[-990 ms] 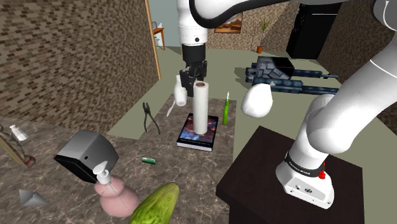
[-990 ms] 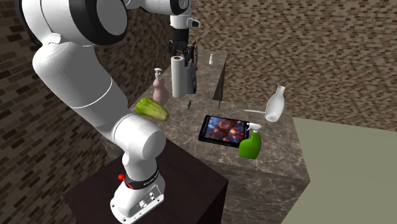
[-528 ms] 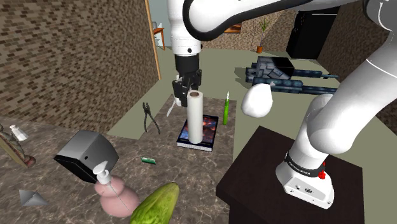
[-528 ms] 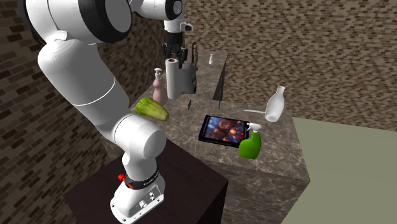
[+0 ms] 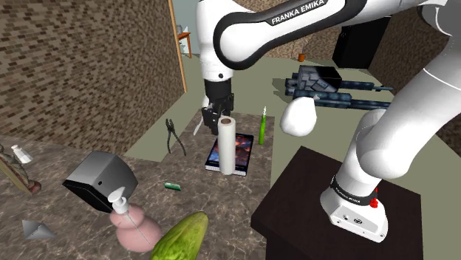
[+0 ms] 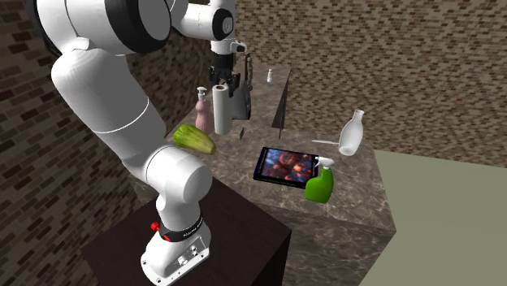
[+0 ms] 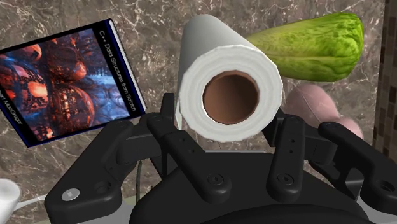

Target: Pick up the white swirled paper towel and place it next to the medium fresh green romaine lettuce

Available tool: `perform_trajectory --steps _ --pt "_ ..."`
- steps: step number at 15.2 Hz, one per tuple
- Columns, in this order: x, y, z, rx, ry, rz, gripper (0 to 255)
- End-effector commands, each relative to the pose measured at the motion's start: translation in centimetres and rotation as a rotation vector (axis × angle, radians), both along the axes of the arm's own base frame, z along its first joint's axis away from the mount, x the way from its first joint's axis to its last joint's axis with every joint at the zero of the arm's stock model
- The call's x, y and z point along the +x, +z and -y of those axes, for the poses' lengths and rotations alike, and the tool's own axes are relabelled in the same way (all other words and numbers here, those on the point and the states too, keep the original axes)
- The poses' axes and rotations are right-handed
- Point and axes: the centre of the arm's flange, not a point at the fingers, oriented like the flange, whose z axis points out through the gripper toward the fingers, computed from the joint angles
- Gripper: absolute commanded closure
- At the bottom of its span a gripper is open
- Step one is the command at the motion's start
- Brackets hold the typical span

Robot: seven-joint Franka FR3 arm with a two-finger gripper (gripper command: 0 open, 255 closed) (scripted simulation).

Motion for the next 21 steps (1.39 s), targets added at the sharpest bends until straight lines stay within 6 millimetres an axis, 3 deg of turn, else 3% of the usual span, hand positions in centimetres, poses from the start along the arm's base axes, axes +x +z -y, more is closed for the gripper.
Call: perform_trajectory --steps 1,21 --pt "0.0 -1.1 0.1 0.0 0.0 0.001 255" --pt "0.0 -11.7 0.1 0.0 0.0 0.001 255"
